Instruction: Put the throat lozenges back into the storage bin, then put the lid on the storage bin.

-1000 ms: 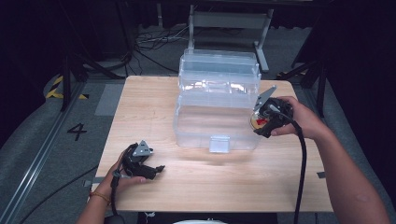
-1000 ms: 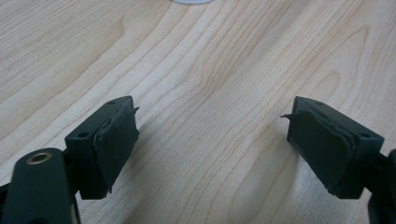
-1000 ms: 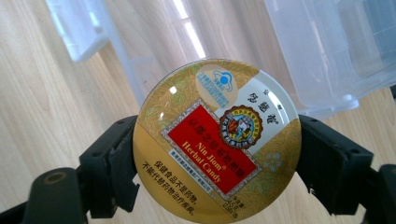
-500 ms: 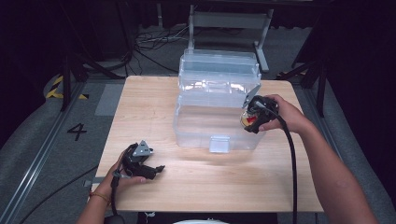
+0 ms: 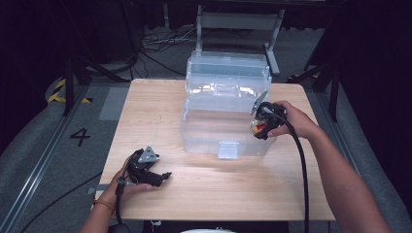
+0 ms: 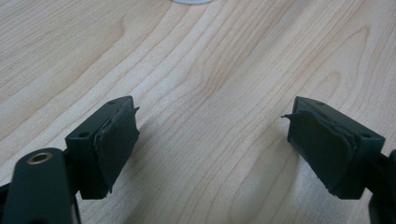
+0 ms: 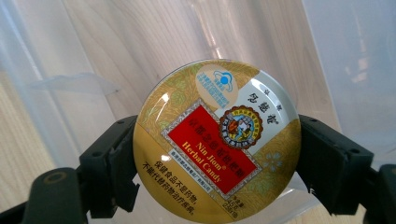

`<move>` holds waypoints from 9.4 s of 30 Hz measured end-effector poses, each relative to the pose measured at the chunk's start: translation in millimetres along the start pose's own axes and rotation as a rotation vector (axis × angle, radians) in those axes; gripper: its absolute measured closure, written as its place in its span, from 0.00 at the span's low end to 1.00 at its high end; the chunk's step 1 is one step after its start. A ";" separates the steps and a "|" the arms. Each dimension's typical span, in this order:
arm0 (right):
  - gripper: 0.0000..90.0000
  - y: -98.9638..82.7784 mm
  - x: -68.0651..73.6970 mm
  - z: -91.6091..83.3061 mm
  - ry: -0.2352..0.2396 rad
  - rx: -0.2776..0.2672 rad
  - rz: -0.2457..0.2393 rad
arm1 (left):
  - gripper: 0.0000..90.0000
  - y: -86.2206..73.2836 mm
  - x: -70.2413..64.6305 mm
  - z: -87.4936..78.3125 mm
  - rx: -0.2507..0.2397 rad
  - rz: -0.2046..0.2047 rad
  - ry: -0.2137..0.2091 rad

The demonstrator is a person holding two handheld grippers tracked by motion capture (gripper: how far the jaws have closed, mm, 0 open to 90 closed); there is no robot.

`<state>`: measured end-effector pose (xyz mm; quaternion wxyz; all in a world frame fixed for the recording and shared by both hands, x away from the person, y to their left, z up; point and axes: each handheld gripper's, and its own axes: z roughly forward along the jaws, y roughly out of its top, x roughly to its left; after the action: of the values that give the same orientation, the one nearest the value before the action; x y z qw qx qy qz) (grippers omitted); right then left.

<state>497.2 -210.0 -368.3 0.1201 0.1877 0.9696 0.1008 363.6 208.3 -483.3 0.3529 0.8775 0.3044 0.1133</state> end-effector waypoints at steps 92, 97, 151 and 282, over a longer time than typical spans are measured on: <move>0.40 11.1 -92.2 -73.3 -0.185 -0.561 0.301 | 0.31 147.0 -29.2 3.7 -0.039 0.222 -0.029; 0.44 25.1 -101.8 -68.0 -0.174 -0.532 0.297 | 0.40 153.5 -32.0 17.8 0.022 0.264 -0.013; 0.96 88.7 -77.2 -50.4 -0.092 -0.192 -0.094 | 0.75 161.5 -25.3 49.5 0.155 0.260 -0.067; 0.89 21.0 10.9 -62.7 -0.106 -0.477 -0.107 | 1.00 152.5 43.5 -34.8 -0.238 0.101 0.110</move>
<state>477.5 -196.1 -305.7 0.2171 0.1073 0.9193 0.3103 452.8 167.9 -353.8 0.4309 0.8361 0.2632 0.2142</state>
